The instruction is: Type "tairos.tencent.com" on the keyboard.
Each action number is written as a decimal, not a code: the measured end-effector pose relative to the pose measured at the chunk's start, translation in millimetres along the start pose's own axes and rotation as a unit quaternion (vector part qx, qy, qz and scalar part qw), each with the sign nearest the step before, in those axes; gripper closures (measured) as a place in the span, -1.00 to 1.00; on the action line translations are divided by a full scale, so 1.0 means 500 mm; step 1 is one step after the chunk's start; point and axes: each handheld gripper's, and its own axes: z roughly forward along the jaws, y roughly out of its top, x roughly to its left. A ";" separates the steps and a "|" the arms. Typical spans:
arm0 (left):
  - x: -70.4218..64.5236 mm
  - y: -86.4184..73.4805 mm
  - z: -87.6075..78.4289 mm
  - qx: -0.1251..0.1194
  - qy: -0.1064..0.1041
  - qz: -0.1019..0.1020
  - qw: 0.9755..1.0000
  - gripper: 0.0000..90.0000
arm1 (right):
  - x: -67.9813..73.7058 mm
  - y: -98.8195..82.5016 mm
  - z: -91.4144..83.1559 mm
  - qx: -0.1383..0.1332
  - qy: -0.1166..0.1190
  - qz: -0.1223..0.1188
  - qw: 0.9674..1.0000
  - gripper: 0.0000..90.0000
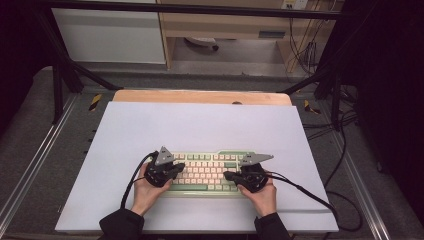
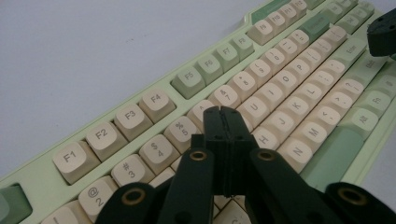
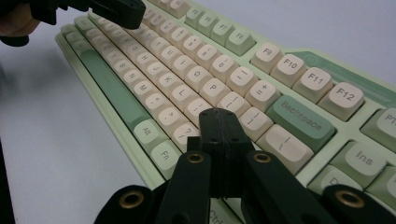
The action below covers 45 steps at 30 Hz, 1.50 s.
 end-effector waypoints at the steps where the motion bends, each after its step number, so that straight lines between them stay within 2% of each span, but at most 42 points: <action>1: 0.000 -0.001 0.002 0.001 0.000 0.000 1.000 1.00 | 0.000 0.000 0.000 0.000 0.000 0.000 1.000 1.00; 23: -0.002 -0.010 0.024 0.007 -0.001 0.003 1.000 1.00 | 0.001 0.000 -0.001 -0.002 -0.001 0.002 1.000 1.00; 45: -0.007 -0.011 -0.014 -0.005 -0.010 0.011 1.000 0.99 | 0.001 0.001 -0.004 -0.003 -0.002 -0.001 1.000 1.00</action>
